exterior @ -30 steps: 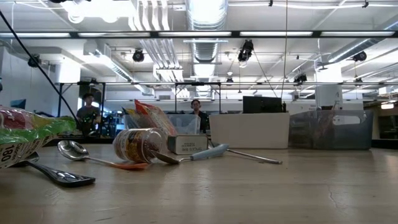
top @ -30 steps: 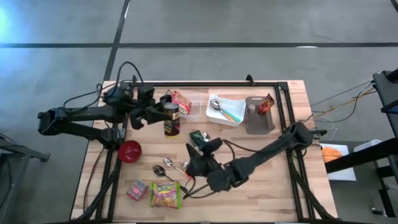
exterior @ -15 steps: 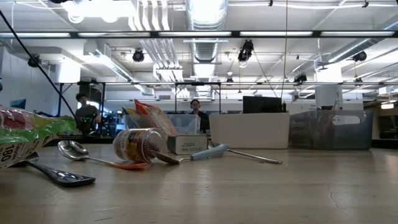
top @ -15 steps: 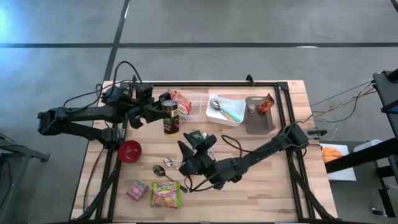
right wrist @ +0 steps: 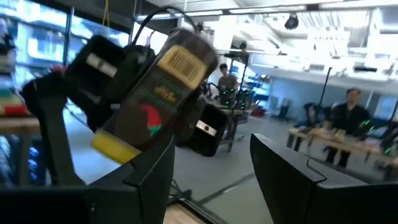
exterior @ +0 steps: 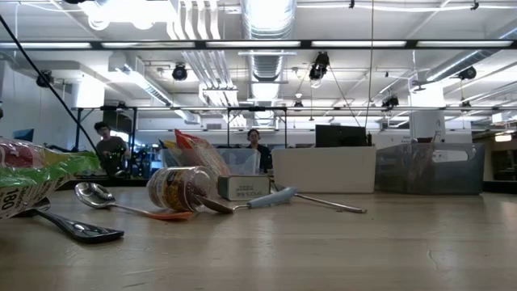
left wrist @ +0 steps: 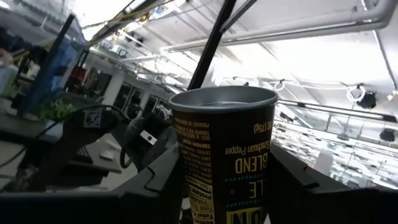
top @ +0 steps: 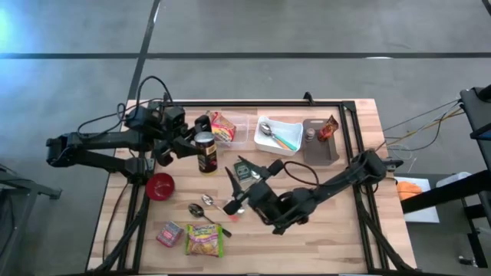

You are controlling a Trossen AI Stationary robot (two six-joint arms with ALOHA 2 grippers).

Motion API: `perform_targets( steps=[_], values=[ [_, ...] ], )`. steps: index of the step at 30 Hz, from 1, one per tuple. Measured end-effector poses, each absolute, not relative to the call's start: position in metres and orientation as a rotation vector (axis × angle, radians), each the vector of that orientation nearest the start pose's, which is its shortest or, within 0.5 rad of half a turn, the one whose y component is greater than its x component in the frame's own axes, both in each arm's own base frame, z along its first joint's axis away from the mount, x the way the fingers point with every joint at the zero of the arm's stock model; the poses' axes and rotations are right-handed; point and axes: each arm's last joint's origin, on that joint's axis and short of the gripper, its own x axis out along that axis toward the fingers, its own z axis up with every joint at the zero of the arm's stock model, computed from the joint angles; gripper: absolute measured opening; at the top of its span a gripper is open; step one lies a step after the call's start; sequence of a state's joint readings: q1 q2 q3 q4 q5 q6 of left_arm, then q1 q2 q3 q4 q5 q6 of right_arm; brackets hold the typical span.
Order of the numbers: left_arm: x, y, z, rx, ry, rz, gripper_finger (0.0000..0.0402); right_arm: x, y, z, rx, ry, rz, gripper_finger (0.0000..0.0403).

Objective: Pick & Place Food Item
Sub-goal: Put the yellow seasoning can into the black bin

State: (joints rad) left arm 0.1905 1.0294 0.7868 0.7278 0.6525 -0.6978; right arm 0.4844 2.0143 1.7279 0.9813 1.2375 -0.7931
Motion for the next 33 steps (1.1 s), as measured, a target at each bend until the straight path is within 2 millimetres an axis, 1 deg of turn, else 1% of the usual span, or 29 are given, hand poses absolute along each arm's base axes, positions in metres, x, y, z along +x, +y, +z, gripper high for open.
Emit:
perform_targets(
  steps=[5, 6, 8, 10, 11, 13, 16, 22, 26, 30, 33],
  values=[
    [0.215, 0.023, 0.372, -0.415, -0.273, -0.617, 0.0160, 0.396, 0.180, 0.397, -0.097, -0.147, -0.771, 0.0207],
    [0.215, 0.022, 0.372, -0.405, -0.269, -0.626, 0.0160, 0.392, 0.178, 0.401, -0.068, -0.144, -0.717, 0.0207],
    [0.216, 0.022, 0.370, -0.400, -0.256, -0.624, 0.0160, 0.387, 0.171, 0.408, 0.031, -0.116, -0.543, 0.0207],
    [0.219, 0.023, 0.367, -0.414, -0.226, -0.614, 0.0160, 0.382, 0.156, 0.416, 0.180, -0.055, -0.371, 0.0207],
    [0.221, 0.023, 0.365, -0.422, -0.214, -0.608, 0.0160, 0.381, 0.147, 0.420, 0.229, -0.028, -0.342, 0.0207],
    [0.224, 0.023, 0.361, -0.435, -0.193, -0.604, 0.0160, 0.378, 0.130, 0.424, 0.281, 0.002, -0.380, 0.0207],
    [0.228, 0.021, 0.359, -0.442, -0.182, -0.610, 0.0160, 0.380, 0.115, 0.424, 0.292, 0.002, -0.430, 0.0207],
    [0.229, 0.021, 0.358, -0.441, -0.184, -0.609, 0.0160, 0.381, 0.111, 0.425, 0.302, 0.001, -0.410, 0.0207],
    [0.230, 0.021, 0.357, -0.448, -0.174, -0.595, 0.0160, 0.383, 0.110, 0.427, 0.332, -0.009, -0.337, 0.0207],
    [0.232, 0.022, 0.354, -0.464, -0.152, -0.569, 0.0160, 0.383, 0.110, 0.431, 0.354, -0.034, -0.310, 0.0207],
    [0.234, 0.021, 0.351, -0.456, -0.148, -0.556, 0.0160, 0.386, 0.104, 0.430, 0.386, -0.031, -0.285, 0.0207]
  ],
)
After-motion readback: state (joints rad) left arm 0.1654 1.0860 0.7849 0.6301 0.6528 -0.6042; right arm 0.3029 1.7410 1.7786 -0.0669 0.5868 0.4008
